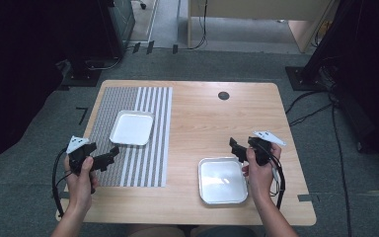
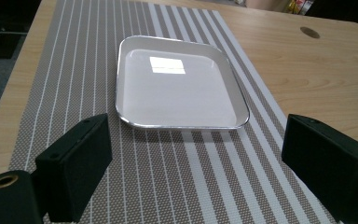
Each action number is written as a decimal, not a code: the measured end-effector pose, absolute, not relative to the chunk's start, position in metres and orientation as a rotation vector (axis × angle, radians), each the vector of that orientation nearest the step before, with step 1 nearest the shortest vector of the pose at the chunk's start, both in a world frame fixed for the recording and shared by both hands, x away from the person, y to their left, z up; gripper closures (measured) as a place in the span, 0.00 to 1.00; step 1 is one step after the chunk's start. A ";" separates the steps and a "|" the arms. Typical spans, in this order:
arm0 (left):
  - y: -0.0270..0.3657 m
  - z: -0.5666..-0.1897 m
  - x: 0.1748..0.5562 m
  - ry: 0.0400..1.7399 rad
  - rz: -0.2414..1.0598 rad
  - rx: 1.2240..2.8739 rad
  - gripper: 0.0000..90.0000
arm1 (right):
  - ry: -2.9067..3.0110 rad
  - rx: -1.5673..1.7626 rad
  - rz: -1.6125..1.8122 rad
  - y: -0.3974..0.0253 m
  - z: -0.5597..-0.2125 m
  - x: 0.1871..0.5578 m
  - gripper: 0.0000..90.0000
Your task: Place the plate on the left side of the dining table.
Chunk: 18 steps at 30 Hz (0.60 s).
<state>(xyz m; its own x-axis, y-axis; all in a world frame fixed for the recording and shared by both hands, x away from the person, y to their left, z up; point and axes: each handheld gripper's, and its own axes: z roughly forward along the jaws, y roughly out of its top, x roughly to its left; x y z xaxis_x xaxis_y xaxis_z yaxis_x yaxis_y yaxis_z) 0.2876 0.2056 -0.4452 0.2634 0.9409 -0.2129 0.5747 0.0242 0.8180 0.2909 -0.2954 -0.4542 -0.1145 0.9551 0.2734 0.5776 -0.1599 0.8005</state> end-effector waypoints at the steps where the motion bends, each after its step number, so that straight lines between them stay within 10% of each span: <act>1: 0.206 -0.445 0.288 1.417 0.525 1.658 0.09 | 1.688 1.738 1.191 -0.295 -0.454 0.291 0.28; 18: 0.232 -0.475 0.260 1.458 0.569 1.663 0.10 | 1.606 1.784 1.091 -0.353 -0.469 0.263 0.29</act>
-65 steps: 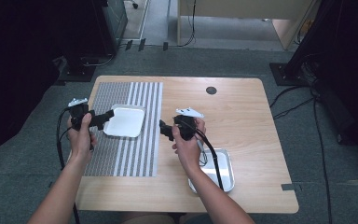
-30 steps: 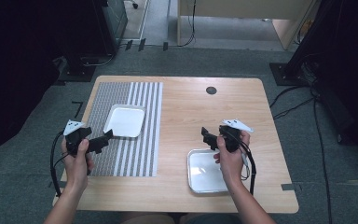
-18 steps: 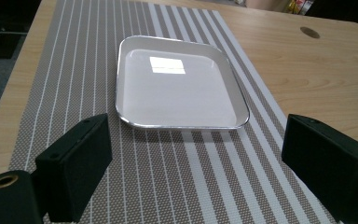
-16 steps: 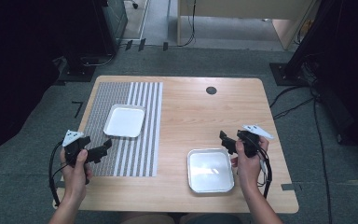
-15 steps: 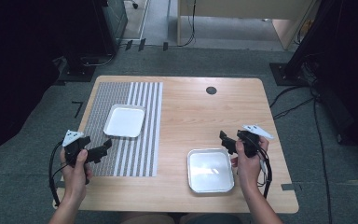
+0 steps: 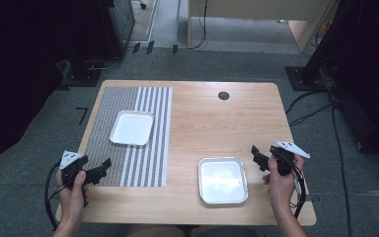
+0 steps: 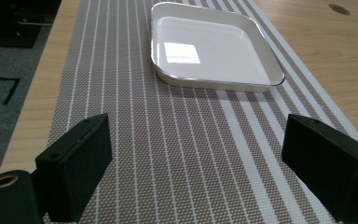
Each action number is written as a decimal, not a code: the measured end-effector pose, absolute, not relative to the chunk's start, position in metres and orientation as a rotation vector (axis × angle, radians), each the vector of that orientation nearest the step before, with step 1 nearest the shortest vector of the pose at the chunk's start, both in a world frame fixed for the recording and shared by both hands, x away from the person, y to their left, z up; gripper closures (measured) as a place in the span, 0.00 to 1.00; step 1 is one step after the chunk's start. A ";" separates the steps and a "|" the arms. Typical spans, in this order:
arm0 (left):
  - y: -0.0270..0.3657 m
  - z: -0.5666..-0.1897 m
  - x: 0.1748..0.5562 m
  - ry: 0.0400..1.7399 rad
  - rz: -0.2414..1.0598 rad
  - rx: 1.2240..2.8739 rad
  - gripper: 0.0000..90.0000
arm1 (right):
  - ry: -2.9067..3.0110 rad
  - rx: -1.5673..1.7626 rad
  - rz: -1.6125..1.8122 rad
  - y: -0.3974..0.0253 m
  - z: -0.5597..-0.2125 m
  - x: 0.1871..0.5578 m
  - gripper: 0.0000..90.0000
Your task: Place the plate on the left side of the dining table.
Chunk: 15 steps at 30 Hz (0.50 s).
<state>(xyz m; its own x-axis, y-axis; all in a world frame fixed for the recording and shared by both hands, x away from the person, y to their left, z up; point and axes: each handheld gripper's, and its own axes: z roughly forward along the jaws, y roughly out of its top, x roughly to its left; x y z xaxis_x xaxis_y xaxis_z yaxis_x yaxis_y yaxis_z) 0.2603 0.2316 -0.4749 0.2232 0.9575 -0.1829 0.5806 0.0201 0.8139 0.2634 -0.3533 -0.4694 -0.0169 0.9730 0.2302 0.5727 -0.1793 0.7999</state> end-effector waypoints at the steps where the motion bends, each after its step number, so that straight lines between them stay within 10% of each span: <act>1: 0.232 -0.475 0.260 1.458 0.569 1.663 0.09 | 1.606 1.784 1.091 -0.353 -0.469 0.263 0.29; 15: 0.252 -0.491 0.241 1.479 0.604 1.714 0.09 | 1.596 1.809 1.013 -0.380 -0.486 0.241 0.28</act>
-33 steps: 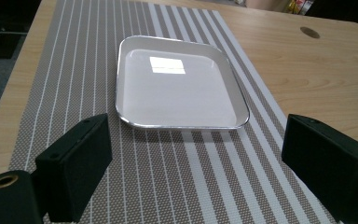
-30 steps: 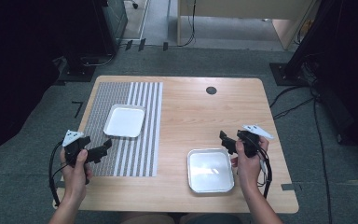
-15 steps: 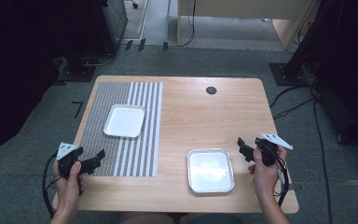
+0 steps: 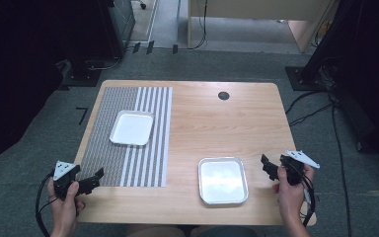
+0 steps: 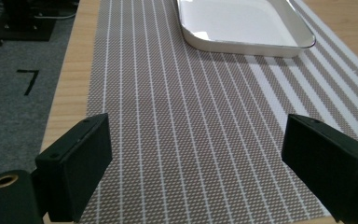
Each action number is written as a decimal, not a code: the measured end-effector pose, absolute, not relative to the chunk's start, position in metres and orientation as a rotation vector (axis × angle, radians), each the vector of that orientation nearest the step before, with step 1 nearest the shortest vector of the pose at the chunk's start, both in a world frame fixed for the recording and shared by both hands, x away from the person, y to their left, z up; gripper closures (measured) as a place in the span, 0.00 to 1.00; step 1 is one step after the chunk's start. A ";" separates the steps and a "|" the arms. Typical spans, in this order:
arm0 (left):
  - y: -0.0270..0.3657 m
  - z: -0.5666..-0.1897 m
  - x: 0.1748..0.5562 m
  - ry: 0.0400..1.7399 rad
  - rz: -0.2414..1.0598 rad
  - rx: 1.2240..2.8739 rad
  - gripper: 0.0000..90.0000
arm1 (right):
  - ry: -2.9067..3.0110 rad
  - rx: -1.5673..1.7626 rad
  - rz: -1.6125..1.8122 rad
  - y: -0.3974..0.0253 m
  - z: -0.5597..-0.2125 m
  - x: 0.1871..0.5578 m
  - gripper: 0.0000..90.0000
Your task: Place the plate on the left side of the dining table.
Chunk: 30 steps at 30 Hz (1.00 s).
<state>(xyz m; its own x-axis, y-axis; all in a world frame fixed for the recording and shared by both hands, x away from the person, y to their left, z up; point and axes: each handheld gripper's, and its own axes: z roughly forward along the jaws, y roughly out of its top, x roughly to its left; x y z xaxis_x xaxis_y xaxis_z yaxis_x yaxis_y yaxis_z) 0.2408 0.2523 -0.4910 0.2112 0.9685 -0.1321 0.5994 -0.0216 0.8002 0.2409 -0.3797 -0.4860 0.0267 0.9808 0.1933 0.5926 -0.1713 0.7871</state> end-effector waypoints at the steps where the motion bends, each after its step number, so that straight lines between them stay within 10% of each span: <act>1: 0.255 -0.493 0.239 1.482 0.609 1.718 0.09 | 1.599 1.806 1.007 -0.382 -0.487 0.239 0.28; 30: 0.259 -0.518 0.231 1.546 0.674 1.876 0.09 | 1.663 1.800 0.817 -0.416 -0.524 0.190 0.24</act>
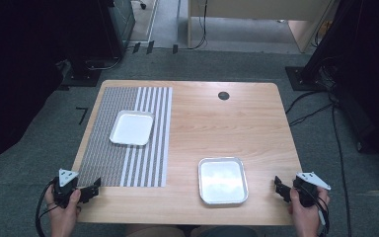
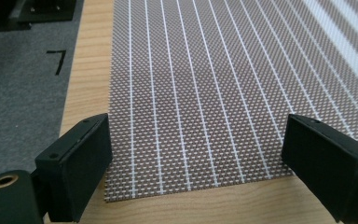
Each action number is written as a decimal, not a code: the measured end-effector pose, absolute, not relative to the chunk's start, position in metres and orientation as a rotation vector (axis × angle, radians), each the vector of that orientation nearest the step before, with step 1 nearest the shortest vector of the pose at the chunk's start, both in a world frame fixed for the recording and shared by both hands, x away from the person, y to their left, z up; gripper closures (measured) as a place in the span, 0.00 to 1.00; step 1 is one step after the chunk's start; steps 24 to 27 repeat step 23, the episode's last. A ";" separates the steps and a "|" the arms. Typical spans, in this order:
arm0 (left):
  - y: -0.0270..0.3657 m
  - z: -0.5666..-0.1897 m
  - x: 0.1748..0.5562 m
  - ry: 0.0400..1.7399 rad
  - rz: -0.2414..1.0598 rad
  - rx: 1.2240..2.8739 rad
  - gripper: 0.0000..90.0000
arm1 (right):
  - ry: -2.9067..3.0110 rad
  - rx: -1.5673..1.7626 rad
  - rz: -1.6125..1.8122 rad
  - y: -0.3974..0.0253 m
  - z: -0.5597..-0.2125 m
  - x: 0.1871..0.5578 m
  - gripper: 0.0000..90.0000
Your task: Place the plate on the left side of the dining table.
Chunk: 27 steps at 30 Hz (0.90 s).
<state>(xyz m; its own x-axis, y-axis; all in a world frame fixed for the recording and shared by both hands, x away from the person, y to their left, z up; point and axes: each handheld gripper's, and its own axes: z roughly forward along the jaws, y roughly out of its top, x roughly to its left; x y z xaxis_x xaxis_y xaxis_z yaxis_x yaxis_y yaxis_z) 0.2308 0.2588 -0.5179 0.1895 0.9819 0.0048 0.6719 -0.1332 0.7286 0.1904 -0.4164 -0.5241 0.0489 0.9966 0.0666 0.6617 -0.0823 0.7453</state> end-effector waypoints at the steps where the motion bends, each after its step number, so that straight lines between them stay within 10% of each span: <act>1: 0.258 -0.518 0.231 1.542 0.677 1.879 0.09 | 1.669 1.793 0.811 -0.416 -0.524 0.190 0.24; 27: 0.263 -0.518 0.230 1.543 0.640 1.846 0.10 | 1.729 1.744 0.799 -0.414 -0.525 0.189 0.23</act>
